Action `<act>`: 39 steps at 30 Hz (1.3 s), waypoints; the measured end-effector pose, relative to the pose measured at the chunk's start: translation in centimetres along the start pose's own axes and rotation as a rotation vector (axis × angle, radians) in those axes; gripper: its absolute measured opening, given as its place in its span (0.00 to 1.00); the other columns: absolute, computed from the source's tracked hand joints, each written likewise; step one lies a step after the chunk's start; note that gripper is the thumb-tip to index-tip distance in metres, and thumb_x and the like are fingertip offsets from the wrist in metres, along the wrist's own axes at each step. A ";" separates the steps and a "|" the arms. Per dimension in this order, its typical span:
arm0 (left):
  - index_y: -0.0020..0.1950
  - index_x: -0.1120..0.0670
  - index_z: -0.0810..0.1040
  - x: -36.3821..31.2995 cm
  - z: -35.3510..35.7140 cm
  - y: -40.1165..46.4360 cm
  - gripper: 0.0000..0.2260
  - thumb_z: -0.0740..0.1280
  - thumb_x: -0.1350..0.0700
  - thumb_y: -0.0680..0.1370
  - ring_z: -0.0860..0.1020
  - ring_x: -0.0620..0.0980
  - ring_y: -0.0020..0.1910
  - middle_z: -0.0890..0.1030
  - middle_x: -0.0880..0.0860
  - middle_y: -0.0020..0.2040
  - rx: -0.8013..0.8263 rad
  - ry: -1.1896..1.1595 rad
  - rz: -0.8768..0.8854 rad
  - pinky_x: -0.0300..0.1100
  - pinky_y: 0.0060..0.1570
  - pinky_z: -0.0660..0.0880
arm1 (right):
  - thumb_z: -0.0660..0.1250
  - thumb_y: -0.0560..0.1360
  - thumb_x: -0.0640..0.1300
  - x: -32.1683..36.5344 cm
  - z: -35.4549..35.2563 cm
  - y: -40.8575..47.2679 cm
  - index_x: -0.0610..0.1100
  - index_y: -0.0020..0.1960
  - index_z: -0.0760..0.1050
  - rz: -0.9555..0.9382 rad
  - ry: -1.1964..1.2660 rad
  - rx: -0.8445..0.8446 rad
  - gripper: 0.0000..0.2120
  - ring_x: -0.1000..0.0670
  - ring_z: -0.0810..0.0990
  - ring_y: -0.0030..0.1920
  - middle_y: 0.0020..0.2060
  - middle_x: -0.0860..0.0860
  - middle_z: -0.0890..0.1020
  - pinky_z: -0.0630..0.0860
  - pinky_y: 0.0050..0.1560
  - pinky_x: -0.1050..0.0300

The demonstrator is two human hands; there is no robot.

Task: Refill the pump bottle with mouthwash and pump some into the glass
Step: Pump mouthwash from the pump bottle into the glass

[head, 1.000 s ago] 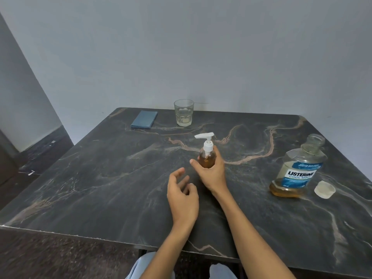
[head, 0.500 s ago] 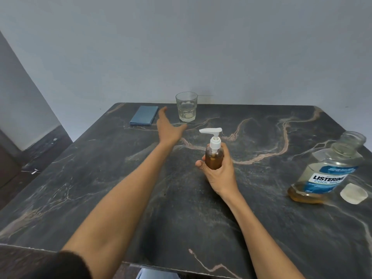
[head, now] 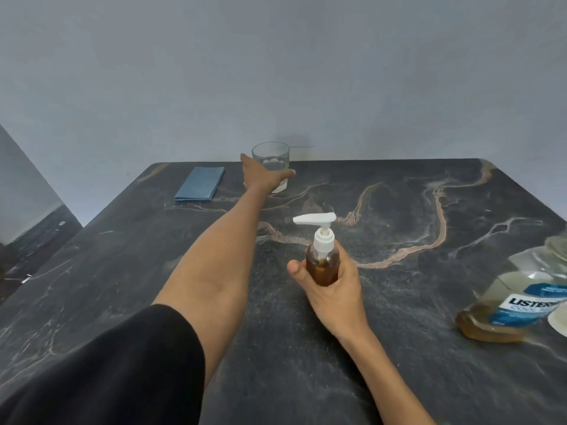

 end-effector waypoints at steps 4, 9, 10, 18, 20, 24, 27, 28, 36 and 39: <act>0.70 0.60 0.59 0.4 0.9 1.7 0.45 0.80 0.49 0.63 0.69 0.57 0.67 0.68 0.59 0.69 -0.046 -0.053 -0.017 0.46 0.64 0.69 | 0.72 0.65 0.62 0.0 -0.1 -0.1 0.43 0.37 0.68 0.037 0.003 -0.031 0.24 0.52 0.67 0.32 0.31 0.45 0.69 0.67 0.35 0.56; 0.63 0.58 0.69 0.7 0.5 2.0 0.37 0.80 0.47 0.60 0.73 0.54 0.60 0.74 0.56 0.62 -0.168 -0.080 0.005 0.39 0.50 0.69 | 0.72 0.64 0.62 0.0 -0.3 -0.1 0.44 0.36 0.67 0.065 -0.032 -0.072 0.23 0.53 0.68 0.32 0.30 0.48 0.70 0.69 0.35 0.57; 0.63 0.58 0.69 0.7 0.3 1.9 0.37 0.80 0.46 0.60 0.74 0.53 0.60 0.74 0.56 0.61 -0.183 -0.071 0.012 0.40 0.51 0.70 | 0.72 0.64 0.62 0.0 -0.3 -0.2 0.44 0.37 0.67 0.068 -0.033 -0.075 0.24 0.53 0.69 0.32 0.30 0.47 0.70 0.69 0.35 0.57; 0.59 0.54 0.72 -0.8 -5.5 -5.5 0.34 0.79 0.43 0.59 0.75 0.48 0.50 0.76 0.48 0.51 -0.217 -0.122 0.290 0.31 0.43 0.69 | 0.73 0.64 0.62 0.2 -0.5 -0.1 0.49 0.32 0.64 0.053 -0.035 -0.096 0.22 0.57 0.64 0.30 0.27 0.58 0.66 0.65 0.32 0.64; 0.59 0.51 0.71 -0.5 -8.0 -9.5 0.33 0.79 0.44 0.59 0.77 0.47 0.53 0.76 0.46 0.52 -0.182 -0.163 0.380 0.34 0.48 0.74 | 0.73 0.64 0.62 0.4 -0.6 -0.1 0.48 0.33 0.66 0.047 -0.031 -0.107 0.22 0.58 0.66 0.29 0.27 0.58 0.68 0.66 0.32 0.65; 0.60 0.49 0.70 0.9 -12.9 -18.5 0.36 0.79 0.44 0.56 0.79 0.45 0.55 0.76 0.42 0.55 -0.126 -0.196 0.503 0.38 0.52 0.77 | 0.72 0.62 0.65 0.7 -0.9 -0.3 0.45 0.39 0.71 0.049 -0.017 -0.152 0.24 0.57 0.74 0.32 0.31 0.55 0.76 0.72 0.36 0.66; 0.62 0.52 0.71 2.6 -15.2 -24.2 0.38 0.80 0.49 0.55 0.79 0.46 0.55 0.78 0.49 0.58 -0.126 -0.263 0.520 0.33 0.53 0.75 | 0.71 0.61 0.65 0.9 -1.1 -0.5 0.46 0.39 0.71 0.039 -0.029 -0.189 0.24 0.59 0.73 0.31 0.31 0.56 0.75 0.71 0.35 0.68; 0.62 0.53 0.71 3.2 -15.5 -25.5 0.38 0.80 0.49 0.54 0.79 0.46 0.55 0.78 0.50 0.58 -0.129 -0.275 0.518 0.33 0.53 0.75 | 0.71 0.62 0.64 0.9 -1.2 -0.5 0.46 0.39 0.70 0.031 -0.041 -0.192 0.23 0.59 0.72 0.31 0.31 0.57 0.74 0.71 0.35 0.68; 0.60 0.48 0.73 5.7 -16.4 -29.3 0.38 0.81 0.48 0.52 0.79 0.47 0.56 0.79 0.49 0.57 -0.128 -0.309 0.433 0.35 0.52 0.76 | 0.71 0.63 0.64 0.7 -1.1 -0.6 0.51 0.39 0.71 0.055 -0.061 -0.150 0.19 0.57 0.76 0.33 0.34 0.50 0.78 0.71 0.35 0.71; 0.60 0.48 0.73 5.9 -16.4 -29.1 0.37 0.81 0.47 0.52 0.79 0.46 0.56 0.78 0.49 0.58 -0.147 -0.315 0.392 0.38 0.52 0.77 | 0.73 0.66 0.60 0.6 -1.2 -0.6 0.53 0.39 0.71 0.062 -0.058 -0.153 0.14 0.57 0.77 0.34 0.35 0.47 0.80 0.71 0.36 0.72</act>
Point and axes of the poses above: each hand's wrist, its own y-axis towards the middle knuckle, its own z-axis out of the palm, x = y × z, the point moved 6 cm from there along y, towards the middle knuckle
